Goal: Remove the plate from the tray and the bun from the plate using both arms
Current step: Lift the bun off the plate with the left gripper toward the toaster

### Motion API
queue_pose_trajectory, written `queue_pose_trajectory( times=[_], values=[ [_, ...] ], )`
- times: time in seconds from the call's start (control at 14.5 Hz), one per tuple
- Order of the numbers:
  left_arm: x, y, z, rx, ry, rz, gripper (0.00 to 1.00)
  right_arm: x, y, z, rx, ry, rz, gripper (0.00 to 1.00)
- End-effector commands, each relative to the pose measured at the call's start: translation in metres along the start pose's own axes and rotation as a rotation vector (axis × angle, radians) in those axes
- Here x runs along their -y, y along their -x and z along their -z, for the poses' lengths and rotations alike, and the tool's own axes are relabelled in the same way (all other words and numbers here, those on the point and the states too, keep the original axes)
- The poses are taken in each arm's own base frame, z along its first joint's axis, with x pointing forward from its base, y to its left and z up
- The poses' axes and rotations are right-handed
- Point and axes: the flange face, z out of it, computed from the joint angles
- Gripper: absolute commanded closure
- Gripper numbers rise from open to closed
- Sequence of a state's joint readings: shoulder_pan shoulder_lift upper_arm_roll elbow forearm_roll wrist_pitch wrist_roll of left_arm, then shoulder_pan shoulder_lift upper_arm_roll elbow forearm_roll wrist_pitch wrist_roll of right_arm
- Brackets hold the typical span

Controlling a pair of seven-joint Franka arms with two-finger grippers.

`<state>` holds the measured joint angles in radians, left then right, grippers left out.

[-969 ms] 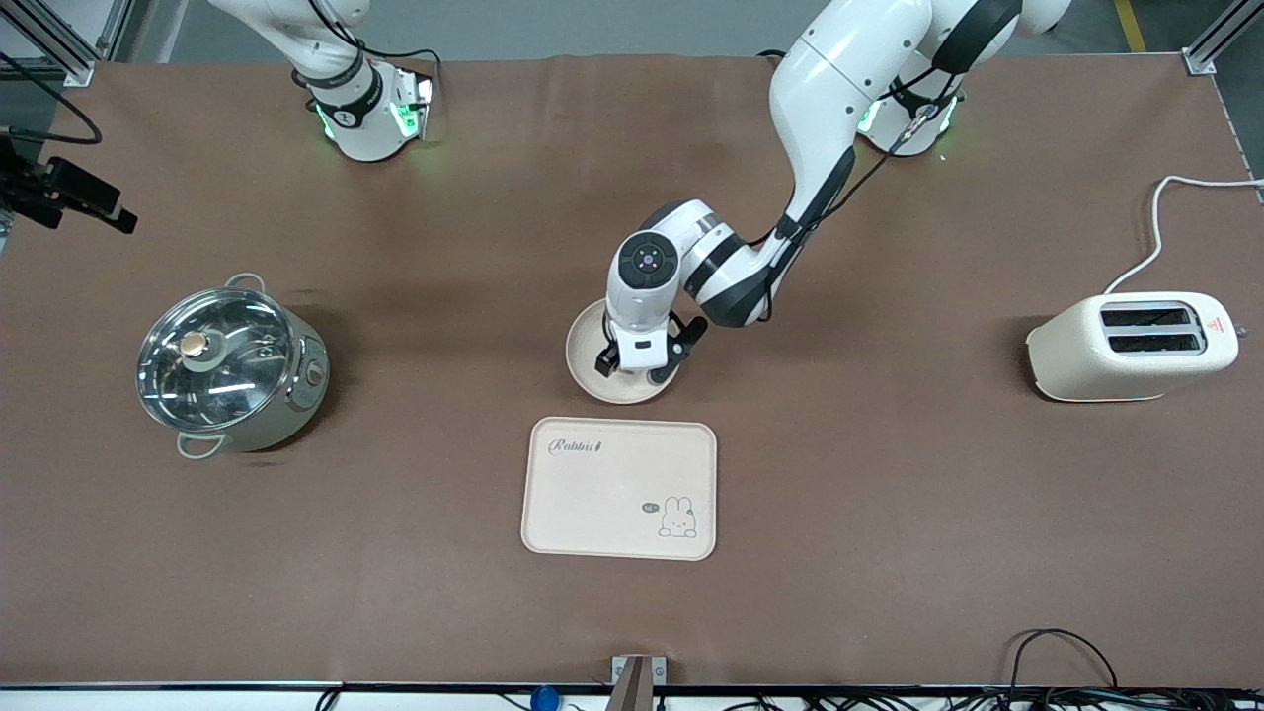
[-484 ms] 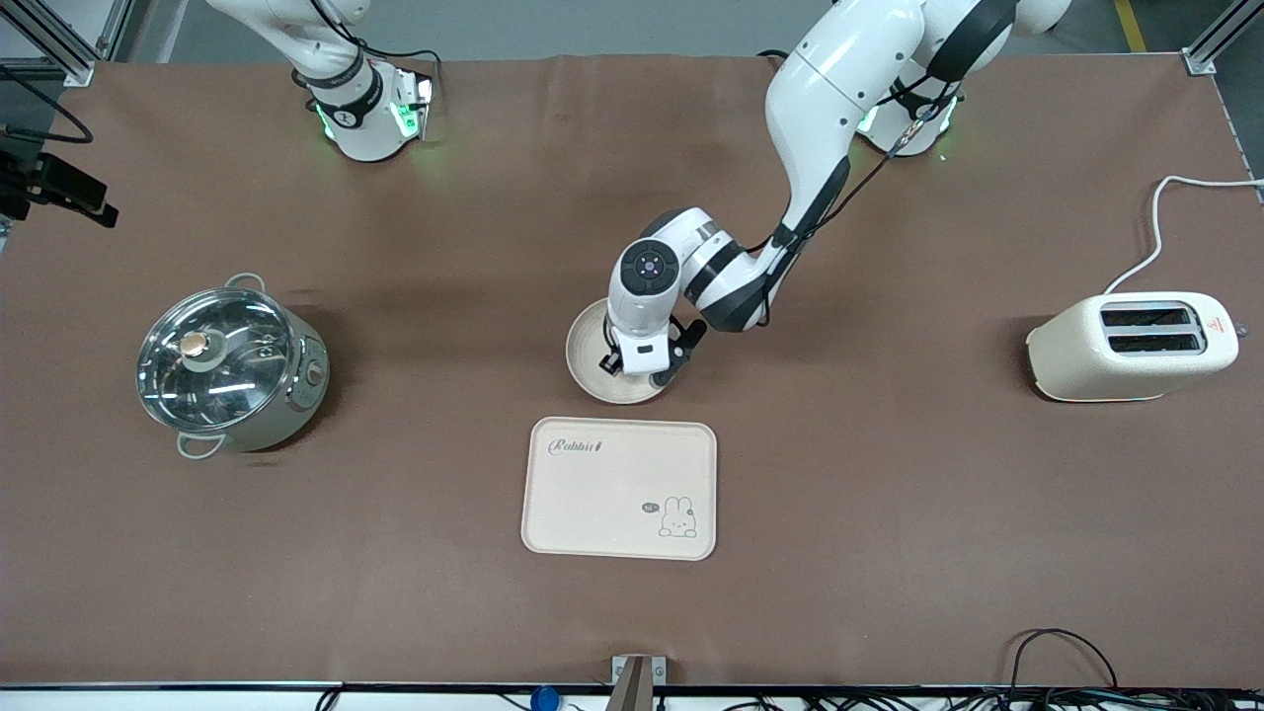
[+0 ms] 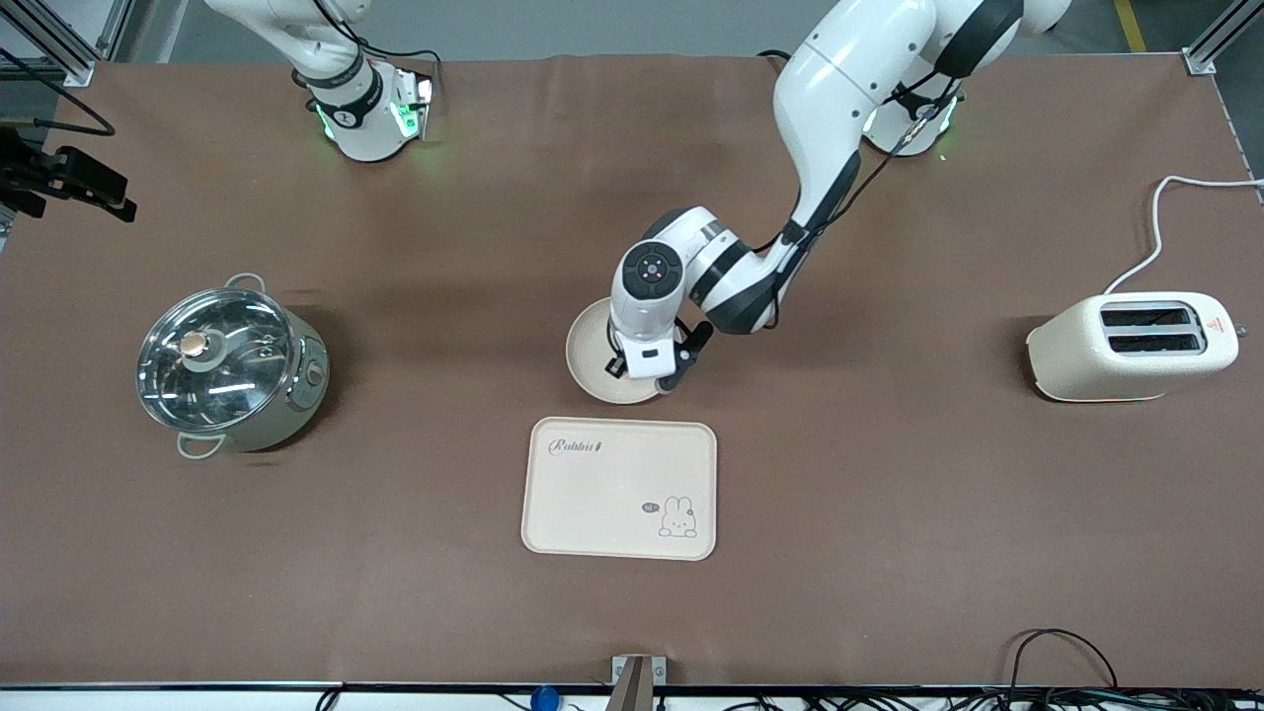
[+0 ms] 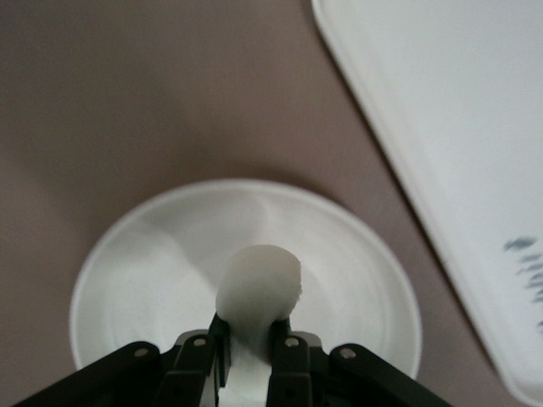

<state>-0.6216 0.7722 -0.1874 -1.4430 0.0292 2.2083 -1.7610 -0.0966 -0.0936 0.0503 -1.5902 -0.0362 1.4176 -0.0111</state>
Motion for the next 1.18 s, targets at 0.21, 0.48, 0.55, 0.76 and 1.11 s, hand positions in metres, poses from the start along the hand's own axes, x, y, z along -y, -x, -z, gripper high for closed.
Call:
queue_pose_trajectory(
  times=[0.21,0.48,0.55,0.76,1.11],
  values=[
    [0.006,-0.19,0.105,-0.054,0.007,0.157,0.78,0.007,0.004,0.008,-0.005,0.028,0.01,0.0],
    [0.031,-0.326,0.09,-0.081,-0.026,0.092,0.77,0.01,0.002,0.007,-0.011,0.031,0.013,0.0],
    [0.038,-0.349,0.078,-0.075,-0.041,0.074,0.77,0.014,0.002,0.008,-0.012,0.031,0.021,0.0],
    [0.054,-0.396,0.035,-0.049,-0.06,0.047,0.68,0.03,0.005,0.009,-0.009,0.043,0.051,0.0],
    [0.071,-0.43,0.001,-0.069,-0.1,0.044,0.18,0.044,0.007,0.007,0.0,0.097,0.076,0.0]
  ],
)
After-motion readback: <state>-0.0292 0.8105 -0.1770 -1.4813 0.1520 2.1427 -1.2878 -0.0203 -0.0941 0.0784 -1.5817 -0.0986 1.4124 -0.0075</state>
